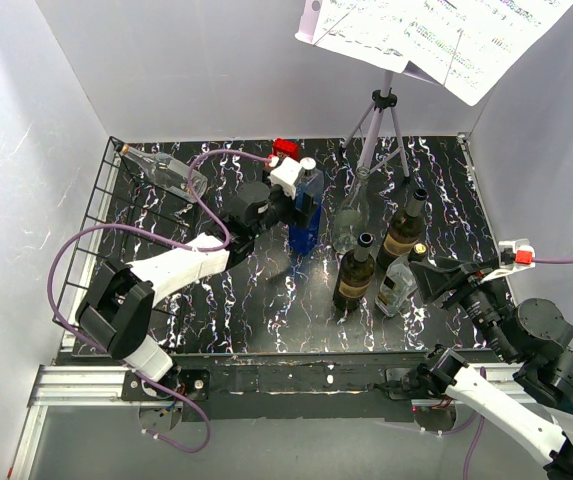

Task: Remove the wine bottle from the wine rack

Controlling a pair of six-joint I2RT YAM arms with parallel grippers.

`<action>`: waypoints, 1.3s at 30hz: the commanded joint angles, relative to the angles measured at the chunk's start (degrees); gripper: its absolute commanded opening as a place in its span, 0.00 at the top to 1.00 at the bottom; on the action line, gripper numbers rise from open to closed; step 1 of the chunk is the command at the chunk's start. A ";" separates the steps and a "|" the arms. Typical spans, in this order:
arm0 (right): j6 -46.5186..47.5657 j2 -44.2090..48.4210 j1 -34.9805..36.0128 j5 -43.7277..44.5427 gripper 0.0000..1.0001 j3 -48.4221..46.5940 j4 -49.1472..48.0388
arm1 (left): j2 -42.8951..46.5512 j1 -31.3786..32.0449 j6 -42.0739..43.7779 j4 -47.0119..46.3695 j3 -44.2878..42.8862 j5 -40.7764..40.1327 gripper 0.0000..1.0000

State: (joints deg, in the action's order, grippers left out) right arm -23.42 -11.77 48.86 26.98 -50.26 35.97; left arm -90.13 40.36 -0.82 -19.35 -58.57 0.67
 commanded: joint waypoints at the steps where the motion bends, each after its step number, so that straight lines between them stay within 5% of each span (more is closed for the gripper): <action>1: 0.30 -0.97 0.18 0.70 0.28 -1.60 -2.30 | 3.64 0.16 0.56 -4.82 -5.15 0.13 0.15; 4: 0.30 -1.06 0.18 0.44 0.28 -1.42 -2.48 | 5.22 0.16 3.01 -2.01 -6.29 0.13 0.02; 18: -0.49 -0.53 0.18 0.44 0.28 0.60 -3.27 | 12.52 0.07 1.26 9.67 -14.10 -1.10 0.02; 25: -0.66 -0.18 0.27 0.35 0.28 1.04 -3.44 | 6.99 -2.21 -4.10 29.98 -31.51 -16.47 0.02; 28: -0.57 0.08 0.18 0.26 0.28 1.57 -3.71 | 6.02 -5.80 -7.07 31.57 -32.14 -23.40 0.02; 32: -0.66 0.78 0.18 0.70 0.28 1.74 -3.45 | 4.70 -15.38 -23.13 40.68 -34.33 -30.53 0.19; 35: -0.57 1.31 0.18 1.23 0.28 2.18 -3.71 | 1.81 -20.57 -29.31 47.02 -36.70 -37.30 0.23; 39: -0.57 1.31 0.18 0.97 0.28 2.10 -3.53 | -1.80 -28.82 -37.92 53.53 -39.08 -33.65 0.30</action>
State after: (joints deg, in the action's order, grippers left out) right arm -23.83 -11.07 48.88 27.05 -48.69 35.42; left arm -90.37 17.28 -27.11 23.75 -94.26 -31.20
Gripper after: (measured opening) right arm 0.720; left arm 0.742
